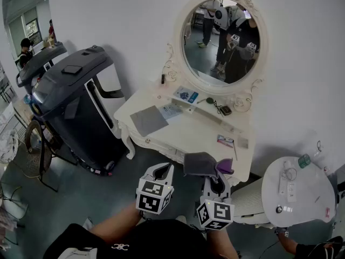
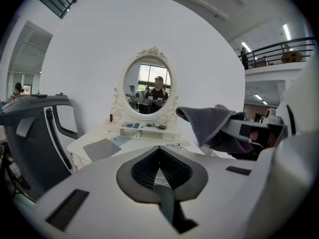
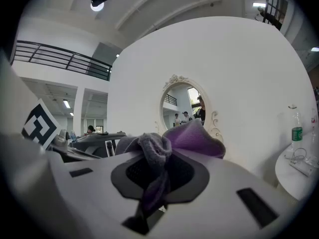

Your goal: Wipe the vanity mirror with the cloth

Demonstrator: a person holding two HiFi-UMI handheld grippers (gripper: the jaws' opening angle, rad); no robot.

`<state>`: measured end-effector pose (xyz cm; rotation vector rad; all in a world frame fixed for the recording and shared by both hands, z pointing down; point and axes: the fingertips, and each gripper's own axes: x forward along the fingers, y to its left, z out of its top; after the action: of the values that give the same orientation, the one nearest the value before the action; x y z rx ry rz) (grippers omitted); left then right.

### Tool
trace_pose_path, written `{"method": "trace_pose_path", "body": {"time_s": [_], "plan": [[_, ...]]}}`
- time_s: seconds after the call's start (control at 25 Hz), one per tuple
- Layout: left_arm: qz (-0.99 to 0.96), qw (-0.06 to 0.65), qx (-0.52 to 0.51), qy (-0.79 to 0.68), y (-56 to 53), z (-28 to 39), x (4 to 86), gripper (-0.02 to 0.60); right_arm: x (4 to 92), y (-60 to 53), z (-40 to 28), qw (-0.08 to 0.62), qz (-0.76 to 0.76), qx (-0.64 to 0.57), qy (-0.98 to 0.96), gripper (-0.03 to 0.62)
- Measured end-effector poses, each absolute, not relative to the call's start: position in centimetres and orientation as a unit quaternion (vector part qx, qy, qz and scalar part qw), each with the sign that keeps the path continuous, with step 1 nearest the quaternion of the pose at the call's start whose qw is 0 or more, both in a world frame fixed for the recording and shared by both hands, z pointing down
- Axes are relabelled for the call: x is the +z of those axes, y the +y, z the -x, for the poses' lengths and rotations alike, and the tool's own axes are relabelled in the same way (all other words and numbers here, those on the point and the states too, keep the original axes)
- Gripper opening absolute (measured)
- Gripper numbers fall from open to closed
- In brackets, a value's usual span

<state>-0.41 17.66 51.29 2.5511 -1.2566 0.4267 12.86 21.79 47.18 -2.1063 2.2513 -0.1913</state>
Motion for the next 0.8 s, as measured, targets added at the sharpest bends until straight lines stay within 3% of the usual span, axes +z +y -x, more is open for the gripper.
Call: {"method": "trace_pose_path", "body": {"time_s": [0.8], "plan": [[-0.881, 0.142, 0.165, -0.421, 17.2, -1.6, 52.5, 0.0, 47.8, 21.1, -13.9, 0.023, 0.681, -0.067, 0.729, 0.052]]}}
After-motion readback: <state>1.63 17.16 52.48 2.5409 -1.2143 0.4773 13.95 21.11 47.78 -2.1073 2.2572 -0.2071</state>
